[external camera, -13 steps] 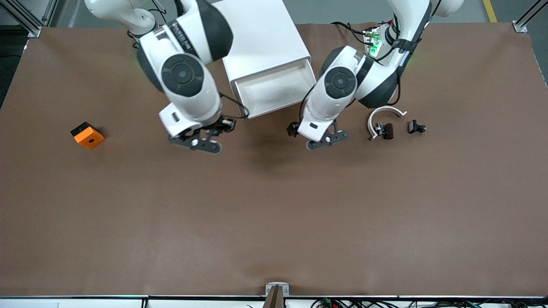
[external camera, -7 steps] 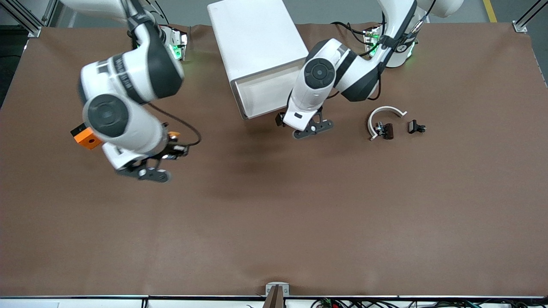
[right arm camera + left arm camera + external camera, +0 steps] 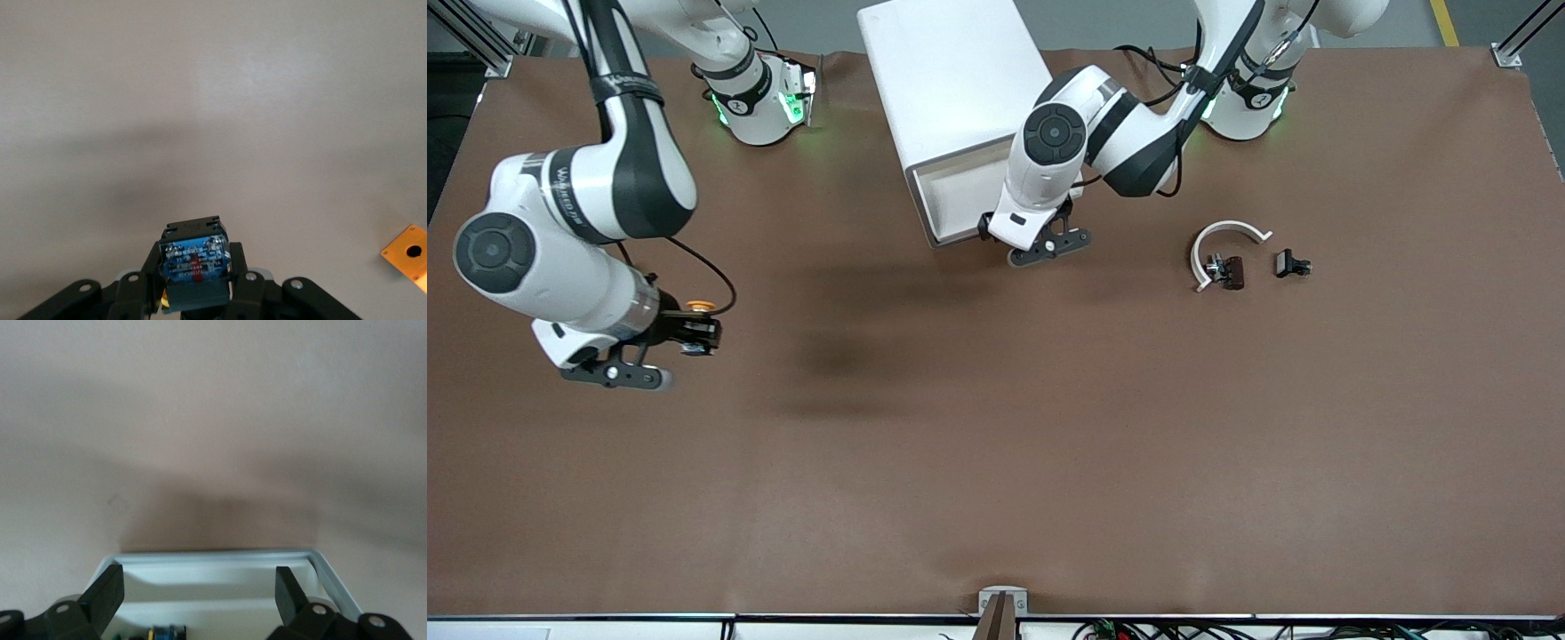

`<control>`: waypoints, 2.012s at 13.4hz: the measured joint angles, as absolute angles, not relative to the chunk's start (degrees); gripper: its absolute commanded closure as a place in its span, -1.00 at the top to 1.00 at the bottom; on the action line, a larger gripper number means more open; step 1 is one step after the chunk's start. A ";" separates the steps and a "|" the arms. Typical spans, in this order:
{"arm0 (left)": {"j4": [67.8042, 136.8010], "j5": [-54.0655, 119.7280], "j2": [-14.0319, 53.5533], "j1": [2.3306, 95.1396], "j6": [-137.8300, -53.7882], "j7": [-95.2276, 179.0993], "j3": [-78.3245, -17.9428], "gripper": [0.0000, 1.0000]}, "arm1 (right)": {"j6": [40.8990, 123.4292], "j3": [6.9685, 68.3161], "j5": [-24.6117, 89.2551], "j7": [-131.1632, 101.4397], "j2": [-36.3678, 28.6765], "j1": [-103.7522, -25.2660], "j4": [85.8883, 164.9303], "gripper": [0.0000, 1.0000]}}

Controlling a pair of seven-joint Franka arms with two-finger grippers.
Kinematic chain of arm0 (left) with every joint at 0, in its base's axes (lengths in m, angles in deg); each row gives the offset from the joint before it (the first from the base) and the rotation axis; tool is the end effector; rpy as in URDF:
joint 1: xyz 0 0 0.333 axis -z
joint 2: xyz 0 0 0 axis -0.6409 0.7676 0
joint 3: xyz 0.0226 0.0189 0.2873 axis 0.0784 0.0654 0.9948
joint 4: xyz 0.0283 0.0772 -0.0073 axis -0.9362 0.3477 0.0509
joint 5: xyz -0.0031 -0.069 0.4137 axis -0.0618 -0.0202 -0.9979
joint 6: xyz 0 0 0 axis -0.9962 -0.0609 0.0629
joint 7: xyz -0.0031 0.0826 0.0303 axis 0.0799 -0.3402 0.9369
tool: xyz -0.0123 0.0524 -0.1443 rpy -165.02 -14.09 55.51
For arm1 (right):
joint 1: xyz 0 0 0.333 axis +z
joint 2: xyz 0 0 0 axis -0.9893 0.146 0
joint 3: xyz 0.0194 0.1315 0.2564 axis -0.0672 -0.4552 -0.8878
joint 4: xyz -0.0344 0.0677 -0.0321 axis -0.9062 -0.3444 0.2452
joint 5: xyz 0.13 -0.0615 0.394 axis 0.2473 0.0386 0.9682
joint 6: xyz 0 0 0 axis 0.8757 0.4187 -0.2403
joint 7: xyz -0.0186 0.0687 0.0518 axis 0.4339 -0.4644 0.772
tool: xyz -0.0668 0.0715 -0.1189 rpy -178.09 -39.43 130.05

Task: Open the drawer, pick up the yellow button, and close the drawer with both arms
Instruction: 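Push the drawer inward with the left gripper while the right gripper carries the button, then push the drawer fully shut with the left gripper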

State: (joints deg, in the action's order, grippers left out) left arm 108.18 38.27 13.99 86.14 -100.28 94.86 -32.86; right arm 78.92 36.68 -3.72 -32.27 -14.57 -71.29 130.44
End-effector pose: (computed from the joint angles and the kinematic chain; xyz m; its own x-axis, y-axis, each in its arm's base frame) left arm 0.4007 -0.4970 0.2498 0.9253 0.2998 -0.2321 0.3172 -0.9475 0.0407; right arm 0.6213 0.0662 0.3258 0.9900 -0.1194 -0.0752 -0.1183 -0.9928 0.0200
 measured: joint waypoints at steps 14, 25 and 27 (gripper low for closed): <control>108.96 43.37 14.03 86.04 -99.47 97.83 -38.82 1.00 | 109.80 36.58 -4.17 -19.46 -16.77 -86.44 156.55 -1.00; 108.41 45.31 14.50 85.98 -96.47 99.16 -39.94 1.00 | 122.97 36.55 -4.29 -17.49 -6.96 -89.42 159.84 -1.00; 107.60 45.47 14.54 85.31 -96.25 99.54 -39.91 1.00 | 123.50 36.55 -4.28 -17.94 -6.34 -89.75 159.36 -1.00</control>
